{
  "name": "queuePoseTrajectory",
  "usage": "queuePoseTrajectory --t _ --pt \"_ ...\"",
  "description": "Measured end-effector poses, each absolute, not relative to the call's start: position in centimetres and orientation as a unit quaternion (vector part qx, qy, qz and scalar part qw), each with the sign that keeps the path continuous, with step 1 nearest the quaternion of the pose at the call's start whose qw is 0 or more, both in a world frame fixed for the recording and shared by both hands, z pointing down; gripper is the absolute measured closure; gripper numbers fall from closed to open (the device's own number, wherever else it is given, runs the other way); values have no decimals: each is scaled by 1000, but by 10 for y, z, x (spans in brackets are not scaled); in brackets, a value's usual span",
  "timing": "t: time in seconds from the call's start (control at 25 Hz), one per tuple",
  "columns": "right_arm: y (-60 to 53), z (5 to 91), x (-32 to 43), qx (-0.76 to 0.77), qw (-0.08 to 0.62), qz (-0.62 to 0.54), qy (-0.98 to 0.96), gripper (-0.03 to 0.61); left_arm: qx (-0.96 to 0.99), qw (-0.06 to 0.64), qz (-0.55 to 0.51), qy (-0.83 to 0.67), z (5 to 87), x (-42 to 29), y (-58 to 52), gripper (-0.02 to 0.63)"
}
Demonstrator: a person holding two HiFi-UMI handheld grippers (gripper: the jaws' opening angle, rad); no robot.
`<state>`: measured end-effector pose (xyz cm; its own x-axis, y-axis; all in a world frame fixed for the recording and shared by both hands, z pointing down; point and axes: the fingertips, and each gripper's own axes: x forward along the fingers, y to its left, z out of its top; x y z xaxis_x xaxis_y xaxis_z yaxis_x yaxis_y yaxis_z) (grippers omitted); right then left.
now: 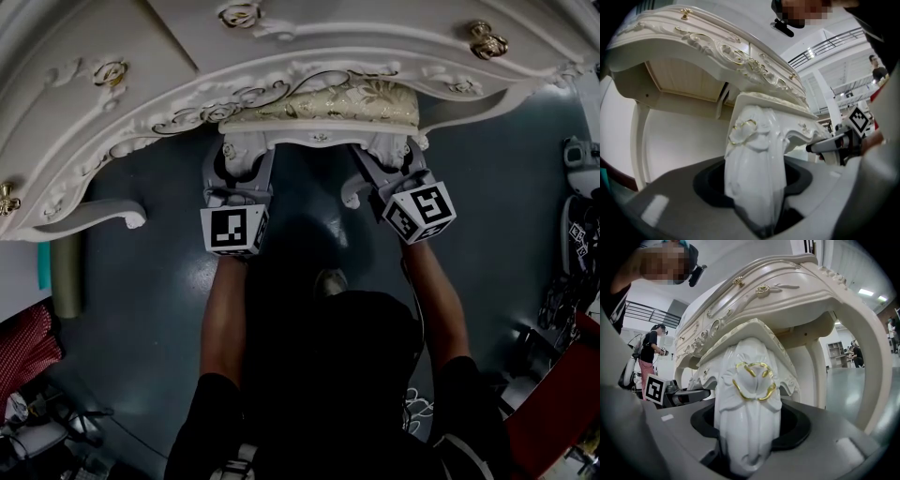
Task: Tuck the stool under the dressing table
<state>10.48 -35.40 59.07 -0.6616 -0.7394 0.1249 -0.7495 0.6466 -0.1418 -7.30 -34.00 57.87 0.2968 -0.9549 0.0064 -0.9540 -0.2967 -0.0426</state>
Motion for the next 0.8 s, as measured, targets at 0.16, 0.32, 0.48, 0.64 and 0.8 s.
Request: queuePoseTrajectory --t 0.16,0.32,0.48,0.64,0.8 --pt "-357 594 104 413 29 85 -906 314 -806 18 -9 592 584 -74 -343 362" --pt "-361 600 103 412 32 79 -907 314 -805 14 -6 592 591 -75 -346 362" --pt "-365 602 100 413 31 77 -907 314 -807 20 -4 591 593 -77 -351 362" --pt "-369 604 100 418 30 75 -905 314 -807 20 -2 590 596 -79 -357 362" --pt "-366 608 98 416 34 76 -905 314 -814 18 -1 581 601 -79 -355 362"
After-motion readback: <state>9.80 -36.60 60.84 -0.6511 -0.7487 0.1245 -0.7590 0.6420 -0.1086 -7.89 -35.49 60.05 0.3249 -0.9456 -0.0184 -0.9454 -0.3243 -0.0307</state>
